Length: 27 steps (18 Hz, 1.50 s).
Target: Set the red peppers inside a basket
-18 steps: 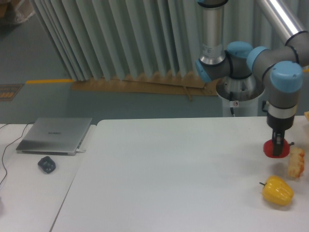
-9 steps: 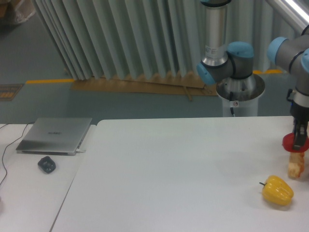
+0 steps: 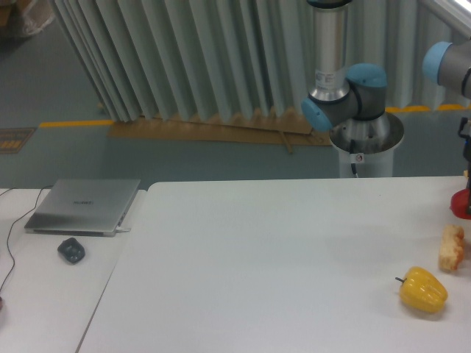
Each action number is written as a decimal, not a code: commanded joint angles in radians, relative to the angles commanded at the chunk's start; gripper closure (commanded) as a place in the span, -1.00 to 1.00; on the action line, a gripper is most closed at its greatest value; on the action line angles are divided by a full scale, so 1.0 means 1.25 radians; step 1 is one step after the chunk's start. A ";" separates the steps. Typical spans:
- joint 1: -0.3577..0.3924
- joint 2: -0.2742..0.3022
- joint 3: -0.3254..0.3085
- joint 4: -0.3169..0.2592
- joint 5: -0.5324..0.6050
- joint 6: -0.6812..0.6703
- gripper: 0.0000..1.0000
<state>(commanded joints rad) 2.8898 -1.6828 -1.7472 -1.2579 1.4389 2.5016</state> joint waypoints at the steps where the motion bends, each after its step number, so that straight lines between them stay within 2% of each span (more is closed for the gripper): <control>1: 0.011 -0.004 0.004 0.000 0.000 0.018 -0.05; 9: 0.104 -0.042 0.047 0.002 0.000 0.135 -0.01; 14: 0.140 -0.085 0.072 0.004 0.000 0.183 -0.01; 19: 0.154 -0.094 0.087 0.006 0.002 0.211 -0.04; 23: 0.165 -0.115 0.087 0.007 0.000 0.242 -0.28; 25: 0.163 -0.117 0.087 0.007 0.000 0.244 -1.00; 27: 0.161 -0.114 0.087 0.007 0.000 0.244 -1.00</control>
<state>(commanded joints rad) 3.0910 -1.8254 -1.6383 -1.2487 1.4389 2.8072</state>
